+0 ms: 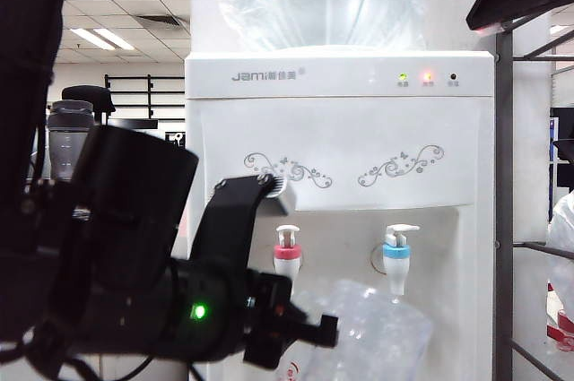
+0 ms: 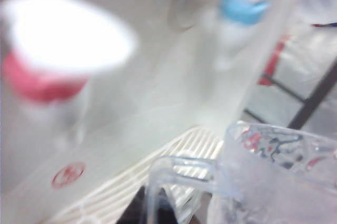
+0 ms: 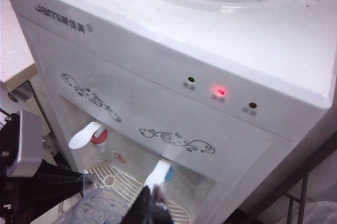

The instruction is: Pick up the plastic mug from the left desk, go to the hot water outlet of the water dispenser, press the vertical switch to get some water, then put the mug back on the desk.

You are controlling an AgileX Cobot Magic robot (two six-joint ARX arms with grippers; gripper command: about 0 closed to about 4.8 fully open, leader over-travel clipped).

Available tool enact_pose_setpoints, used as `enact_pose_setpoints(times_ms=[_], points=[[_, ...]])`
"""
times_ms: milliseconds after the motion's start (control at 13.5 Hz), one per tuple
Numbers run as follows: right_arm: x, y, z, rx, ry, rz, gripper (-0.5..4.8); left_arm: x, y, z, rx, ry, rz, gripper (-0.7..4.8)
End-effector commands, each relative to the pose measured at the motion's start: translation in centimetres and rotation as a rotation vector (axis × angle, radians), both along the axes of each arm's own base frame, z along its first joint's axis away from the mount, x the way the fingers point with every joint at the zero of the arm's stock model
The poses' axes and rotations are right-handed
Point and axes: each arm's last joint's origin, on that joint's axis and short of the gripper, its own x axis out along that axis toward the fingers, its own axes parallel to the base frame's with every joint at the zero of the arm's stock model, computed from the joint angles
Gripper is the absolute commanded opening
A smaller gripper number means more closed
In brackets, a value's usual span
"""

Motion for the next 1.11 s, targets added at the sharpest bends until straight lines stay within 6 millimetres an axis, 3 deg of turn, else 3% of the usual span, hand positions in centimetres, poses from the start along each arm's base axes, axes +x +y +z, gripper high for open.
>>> enact_pose_setpoints(times_ms=[74,520,1114], points=[[0.0,0.0,0.2,0.016,-0.014,-0.001,-0.04,0.3,-0.4,2.5,-0.112,-0.055,0.003,-0.05],[0.0,0.0,0.2,0.016,-0.014,-0.001,-0.04,0.0,0.3,7.3,-0.225,-0.162,0.088,-0.05],[0.0,0.0,0.2,0.016,-0.014,-0.001,-0.04,-3.0,4.4,11.2,-0.238,-0.281,0.209,-0.05]])
